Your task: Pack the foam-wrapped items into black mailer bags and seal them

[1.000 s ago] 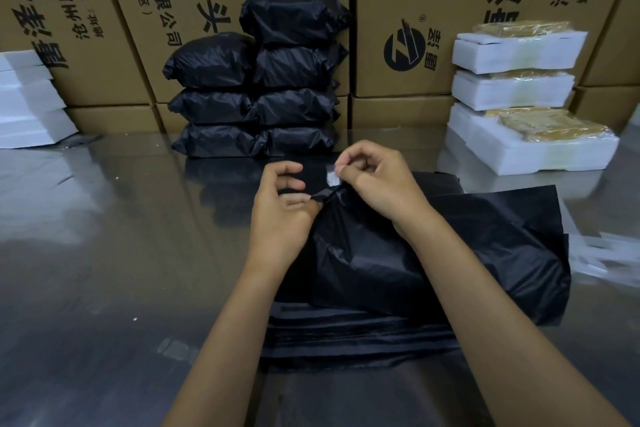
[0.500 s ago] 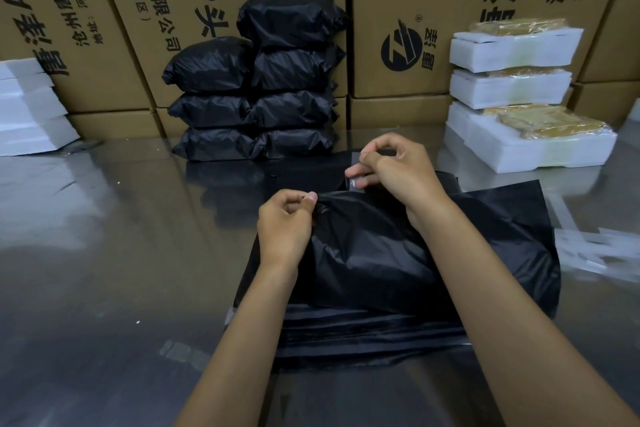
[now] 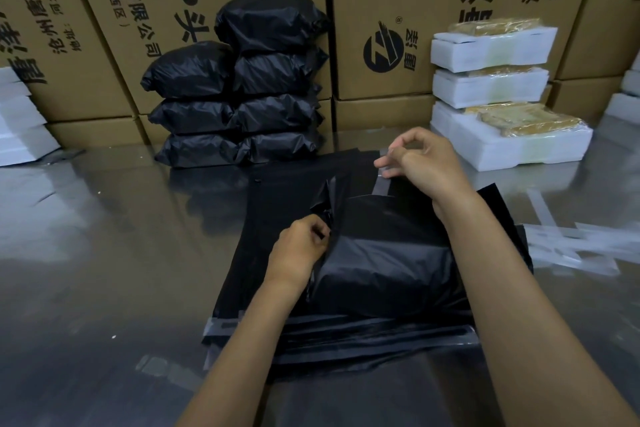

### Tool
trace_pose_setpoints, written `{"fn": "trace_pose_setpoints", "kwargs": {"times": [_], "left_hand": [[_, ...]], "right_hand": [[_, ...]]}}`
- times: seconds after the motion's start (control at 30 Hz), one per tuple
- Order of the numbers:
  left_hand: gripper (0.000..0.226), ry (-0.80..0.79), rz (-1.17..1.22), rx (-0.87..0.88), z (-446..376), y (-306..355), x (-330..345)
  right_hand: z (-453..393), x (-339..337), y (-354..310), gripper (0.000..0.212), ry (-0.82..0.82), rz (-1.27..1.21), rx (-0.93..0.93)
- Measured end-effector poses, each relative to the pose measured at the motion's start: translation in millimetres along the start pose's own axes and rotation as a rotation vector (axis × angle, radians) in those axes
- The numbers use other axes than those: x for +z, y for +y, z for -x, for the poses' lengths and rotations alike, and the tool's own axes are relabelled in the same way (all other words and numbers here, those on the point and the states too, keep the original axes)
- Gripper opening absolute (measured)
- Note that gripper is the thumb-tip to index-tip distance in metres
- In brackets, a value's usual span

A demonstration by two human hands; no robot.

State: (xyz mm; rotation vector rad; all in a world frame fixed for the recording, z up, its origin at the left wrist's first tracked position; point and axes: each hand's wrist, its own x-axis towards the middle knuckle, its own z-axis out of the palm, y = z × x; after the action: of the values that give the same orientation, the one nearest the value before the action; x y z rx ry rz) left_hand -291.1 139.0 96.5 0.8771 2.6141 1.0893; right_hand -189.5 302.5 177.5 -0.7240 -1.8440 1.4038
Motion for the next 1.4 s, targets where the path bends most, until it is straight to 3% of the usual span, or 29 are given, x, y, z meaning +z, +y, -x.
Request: {"fn": "trace_pose_setpoints", "kwargs": {"times": [0.13,0.23,0.33,0.43,0.5,0.63,0.87,1.0,1.17,1.4], "left_hand": [[0.014,0.005,-0.057,0.031,1.8,2.5,-7.0],[0.015,0.166,0.092,0.044,9.1,6.5,-24.1],[0.014,0.232,0.261,0.217,26.2,23.9,-34.4],[0.014,0.168,0.136,0.473,48.2,52.5,-25.2],[0.024,0.096,-0.054,0.526,56.1,68.6,-12.4],[0.052,-0.095,-0.4,0.461,56.4,87.5,5.8],[0.078,-0.37,-0.537,0.283,22.4,129.3,30.2],[0.097,-0.416,-0.612,0.301,0.3,152.4,43.4],[0.105,-0.435,-0.666,0.303,-13.5,163.5,53.7],[0.104,-0.394,-0.658,0.277,-12.1,164.3,57.2]], "right_hand": [[-1.3,-10.5,6.3,0.018,0.006,-0.079,0.012],[-3.6,-16.9,9.3,0.02,0.015,-0.134,0.032],[-6.2,-22.5,12.7,0.022,0.027,-0.158,0.041],[-5.7,-26.8,15.2,0.023,0.033,-0.168,0.054],[-4.6,-31.7,16.7,0.024,0.04,-0.177,0.053],[-2.3,-50.3,19.6,0.023,0.059,-0.214,0.064],[0.6,-73.7,52.9,0.025,0.112,-0.173,0.152],[-0.3,-88.9,71.5,0.019,0.126,0.114,0.144],[6.2,-121.4,85.9,0.01,0.215,0.469,-0.002],[9.8,-150.9,100.8,0.016,0.545,0.566,0.091]]}}
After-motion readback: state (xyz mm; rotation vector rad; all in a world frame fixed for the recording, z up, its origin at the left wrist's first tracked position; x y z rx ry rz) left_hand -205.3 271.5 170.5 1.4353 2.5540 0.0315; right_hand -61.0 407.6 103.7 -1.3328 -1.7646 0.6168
